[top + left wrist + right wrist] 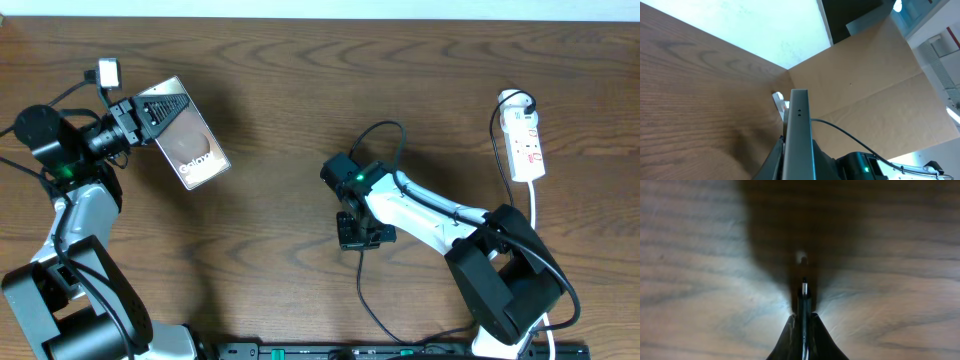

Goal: Plug charger to phone and switch on socket
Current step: 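Close the right gripper on the cable's USB-C plug, then lift the cable plug with the right gripper and turn it upward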

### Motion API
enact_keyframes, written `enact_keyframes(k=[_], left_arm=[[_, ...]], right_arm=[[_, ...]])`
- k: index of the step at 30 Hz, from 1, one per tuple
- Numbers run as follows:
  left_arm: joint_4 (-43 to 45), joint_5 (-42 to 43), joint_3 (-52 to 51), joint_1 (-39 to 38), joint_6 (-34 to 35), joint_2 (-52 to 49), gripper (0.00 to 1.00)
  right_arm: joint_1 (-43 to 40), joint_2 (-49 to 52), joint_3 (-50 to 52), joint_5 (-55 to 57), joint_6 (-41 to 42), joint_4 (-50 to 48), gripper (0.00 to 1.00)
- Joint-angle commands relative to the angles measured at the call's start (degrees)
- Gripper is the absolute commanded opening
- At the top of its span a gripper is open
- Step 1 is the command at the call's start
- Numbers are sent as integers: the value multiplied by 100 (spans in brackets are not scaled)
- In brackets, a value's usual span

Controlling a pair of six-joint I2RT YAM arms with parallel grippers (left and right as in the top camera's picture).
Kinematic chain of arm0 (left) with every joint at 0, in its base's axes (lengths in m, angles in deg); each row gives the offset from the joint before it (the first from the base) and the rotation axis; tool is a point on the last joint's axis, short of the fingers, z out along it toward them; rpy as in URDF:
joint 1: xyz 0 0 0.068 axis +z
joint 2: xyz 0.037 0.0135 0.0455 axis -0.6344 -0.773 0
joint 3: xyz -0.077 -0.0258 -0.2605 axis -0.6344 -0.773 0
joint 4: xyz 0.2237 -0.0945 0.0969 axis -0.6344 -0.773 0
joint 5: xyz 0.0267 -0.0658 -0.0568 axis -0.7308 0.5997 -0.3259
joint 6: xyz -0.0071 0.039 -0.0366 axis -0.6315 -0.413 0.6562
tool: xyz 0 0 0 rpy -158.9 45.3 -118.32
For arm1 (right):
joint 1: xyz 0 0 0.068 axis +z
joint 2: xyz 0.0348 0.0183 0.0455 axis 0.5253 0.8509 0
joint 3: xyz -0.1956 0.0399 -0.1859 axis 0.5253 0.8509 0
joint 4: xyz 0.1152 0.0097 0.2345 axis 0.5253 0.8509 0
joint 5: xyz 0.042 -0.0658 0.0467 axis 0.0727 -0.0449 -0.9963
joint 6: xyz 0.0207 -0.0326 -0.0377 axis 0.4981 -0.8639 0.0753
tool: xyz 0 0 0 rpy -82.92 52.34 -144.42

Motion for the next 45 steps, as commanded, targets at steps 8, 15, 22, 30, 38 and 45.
enact_keyframes(k=[8,15,22,30,38,45], left_arm=[[52,116,-2,-9,-101,22,8],[52,116,-2,-9,-101,22,7],[52,116,0,-9,-98,22,7],[50,116,-2,-9,-98,22,7],[50,116,-2,-9,-98,22,7],[50,116,-2,-9,-98,22,8]], right_arm=[[-22,28,-28,400,332,-70,45],[-24,37,-28,393,483,-223,28],[-22,37,-28,341,549,-238,11],[-22,37,-28,157,549,-221,1],[-22,37,-17,129,588,-142,1],[59,61,232,46,586,44,1]])
